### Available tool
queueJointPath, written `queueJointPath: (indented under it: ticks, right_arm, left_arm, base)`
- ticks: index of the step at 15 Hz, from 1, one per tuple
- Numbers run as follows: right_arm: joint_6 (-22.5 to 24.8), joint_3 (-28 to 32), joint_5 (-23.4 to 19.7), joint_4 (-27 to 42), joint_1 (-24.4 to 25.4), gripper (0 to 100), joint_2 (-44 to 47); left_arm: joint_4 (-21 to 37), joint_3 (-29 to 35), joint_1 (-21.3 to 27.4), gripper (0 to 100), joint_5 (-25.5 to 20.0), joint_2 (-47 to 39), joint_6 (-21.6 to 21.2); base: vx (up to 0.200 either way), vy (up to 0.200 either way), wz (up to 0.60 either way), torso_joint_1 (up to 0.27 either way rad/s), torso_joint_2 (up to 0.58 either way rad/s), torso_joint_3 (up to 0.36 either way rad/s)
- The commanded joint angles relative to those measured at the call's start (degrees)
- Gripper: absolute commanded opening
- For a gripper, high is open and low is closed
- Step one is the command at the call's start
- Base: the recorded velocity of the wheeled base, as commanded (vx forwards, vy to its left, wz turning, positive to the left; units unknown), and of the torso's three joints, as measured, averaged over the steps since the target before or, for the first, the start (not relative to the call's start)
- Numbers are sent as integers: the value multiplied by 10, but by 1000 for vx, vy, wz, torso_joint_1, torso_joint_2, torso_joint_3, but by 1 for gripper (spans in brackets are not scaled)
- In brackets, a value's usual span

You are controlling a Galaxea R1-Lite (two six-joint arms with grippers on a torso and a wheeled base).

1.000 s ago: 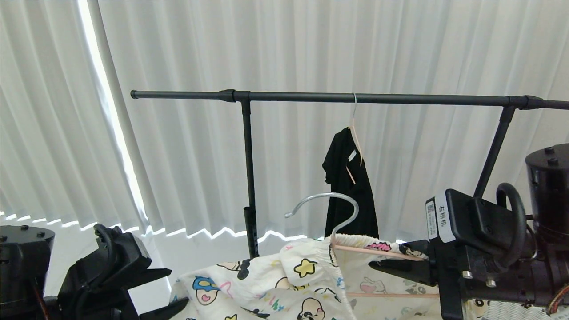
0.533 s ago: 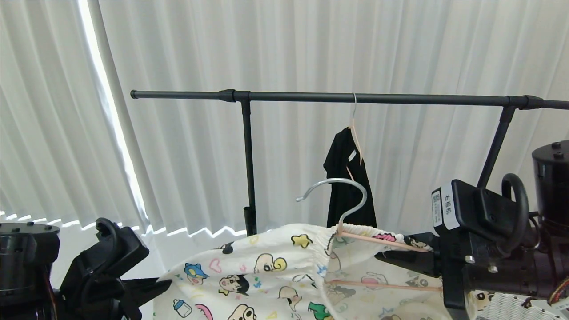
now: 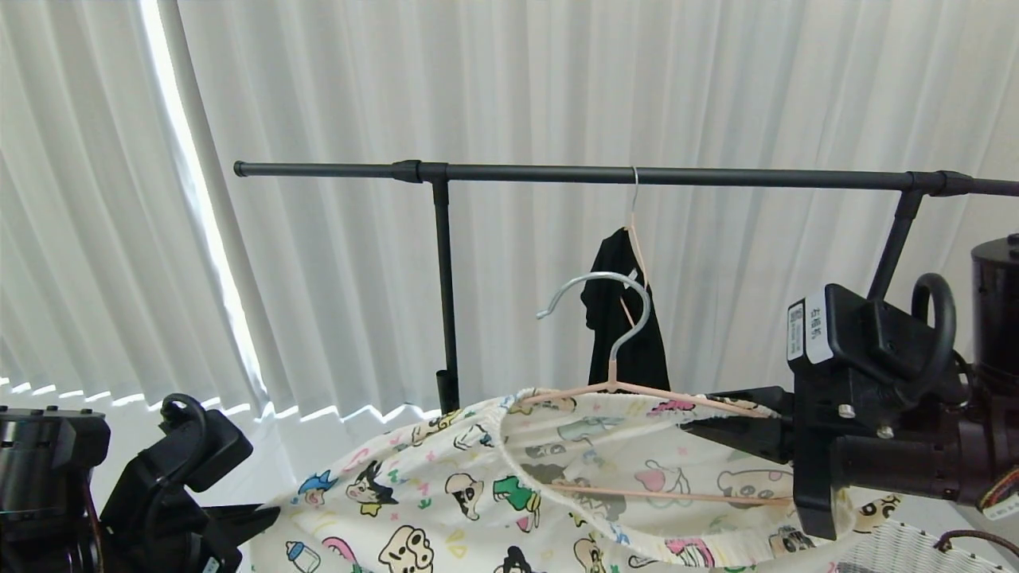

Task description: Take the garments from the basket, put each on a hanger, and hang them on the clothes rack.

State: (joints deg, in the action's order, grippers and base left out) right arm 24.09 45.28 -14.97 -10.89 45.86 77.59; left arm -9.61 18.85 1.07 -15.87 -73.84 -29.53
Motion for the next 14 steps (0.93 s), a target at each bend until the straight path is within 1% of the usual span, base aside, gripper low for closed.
queueJointPath:
  ticks: [1,4,5,7,8,9,10,11,13,14]
  right_arm:
    - [-4,1,0,-1,-2,0,1]
    - [-5,1,0,-1,-2,0,1]
    - [-5,1,-1,-1,-2,0,2]
    - [-5,1,0,-1,-2,0,2]
    - [-5,1,0,-1,-4,0,2]
    - [-5,0,0,-1,-5,0,2]
    - [-4,0,0,-1,-32,0,-1]
    - [-4,-2,0,0,-53,0,-4]
    - [-4,-12,-1,5,-93,0,-12]
    - [-4,-22,0,12,-108,0,-18]
  left_arm:
    - [0,0,0,0,1,-2,0]
    - [-9,1,13,0,0,12,0]
    - [-18,0,18,100,0,12,0]
    - [-33,0,24,100,-4,14,1]
    - [-38,0,28,100,-21,23,3]
    - [-38,0,29,100,-25,25,3]
    - [-38,0,29,100,-86,55,3]
    - [-38,0,29,100,-110,70,3]
    - [-38,0,28,100,-121,94,6]
    - [-38,4,27,100,-121,104,25]
  base:
    - [0,0,0,0,0,0]
    - [0,0,0,0,0,0]
    - [0,0,0,0,0,0]
    - [0,0,0,0,0,0]
    - [0,0,0,0,0,0]
    - [0,0,0,0,0,0]
    - [0,0,0,0,0,0]
    - [0,0,0,0,0,0]
    - [0,0,0,0,0,0]
    - [0,0,0,0,0,0]
